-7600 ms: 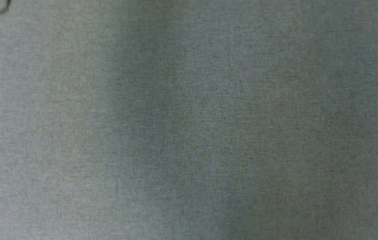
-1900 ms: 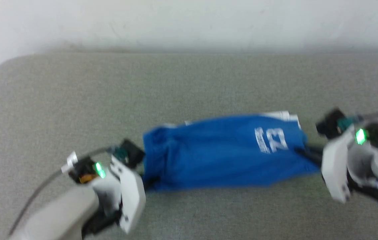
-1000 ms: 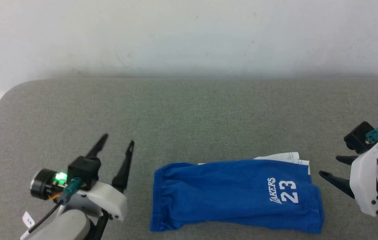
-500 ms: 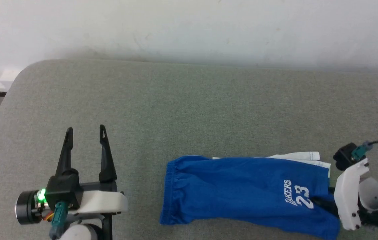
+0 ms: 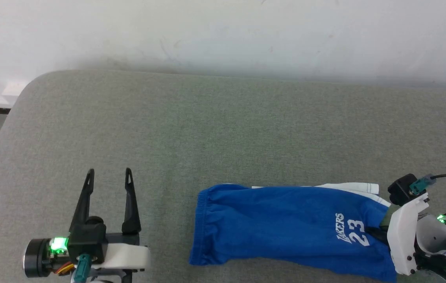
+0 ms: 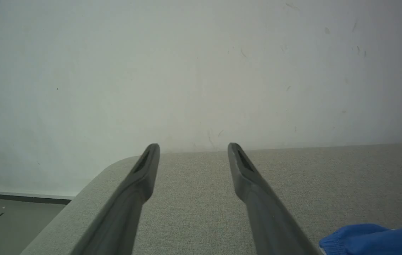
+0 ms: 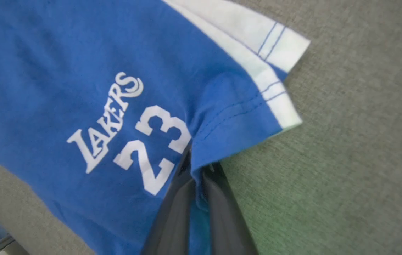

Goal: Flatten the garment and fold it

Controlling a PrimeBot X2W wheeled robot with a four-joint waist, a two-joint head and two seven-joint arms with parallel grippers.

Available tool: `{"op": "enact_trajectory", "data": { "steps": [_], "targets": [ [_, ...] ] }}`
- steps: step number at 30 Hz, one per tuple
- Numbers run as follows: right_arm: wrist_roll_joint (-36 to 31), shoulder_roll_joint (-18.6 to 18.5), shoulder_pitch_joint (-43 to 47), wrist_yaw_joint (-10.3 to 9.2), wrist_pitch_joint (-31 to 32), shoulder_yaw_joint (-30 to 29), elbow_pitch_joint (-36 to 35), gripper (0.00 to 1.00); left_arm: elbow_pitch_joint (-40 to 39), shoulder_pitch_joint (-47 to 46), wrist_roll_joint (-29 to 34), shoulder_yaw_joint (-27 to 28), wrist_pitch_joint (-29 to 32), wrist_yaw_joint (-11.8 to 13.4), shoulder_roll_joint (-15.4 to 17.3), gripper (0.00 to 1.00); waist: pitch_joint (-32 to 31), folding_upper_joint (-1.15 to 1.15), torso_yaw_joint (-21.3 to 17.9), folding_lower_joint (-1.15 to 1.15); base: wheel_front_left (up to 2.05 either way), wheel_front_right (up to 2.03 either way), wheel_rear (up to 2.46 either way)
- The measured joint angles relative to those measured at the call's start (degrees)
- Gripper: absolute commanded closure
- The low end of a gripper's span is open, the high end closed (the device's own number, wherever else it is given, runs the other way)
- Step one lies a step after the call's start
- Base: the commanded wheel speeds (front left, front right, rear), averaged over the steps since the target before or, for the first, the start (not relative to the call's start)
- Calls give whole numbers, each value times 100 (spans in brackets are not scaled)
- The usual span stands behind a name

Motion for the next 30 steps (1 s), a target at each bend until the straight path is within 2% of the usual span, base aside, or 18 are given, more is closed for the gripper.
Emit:
{"op": "enact_trajectory", "data": {
  "steps": [7,16,20,25,30],
  "targets": [
    [-34,-197,-44,2,-319,-130,-300,100,18,8,177,271,0,-210,-103,0,-104,0,-177,1,0,0,0],
    [68,-1355,170,2,-196,-902,-603,100,7,123,288,441,0,-383,-268,0,-191,0,-360,0,0,0,0],
    [70,-1680,527,1,-108,-1114,-960,100,13,197,358,448,0,-467,-310,0,-226,0,-385,0,0,0,0],
    [92,-1662,685,1,52,-1179,-2038,100,37,203,387,449,0,-519,-343,0,-254,0,-357,0,0,0,0],
    [-102,-1272,537,1,490,-913,-3152,100,58,198,422,444,0,-561,-378,0,-210,0,-294,0,0,0,0]
  ]
}}
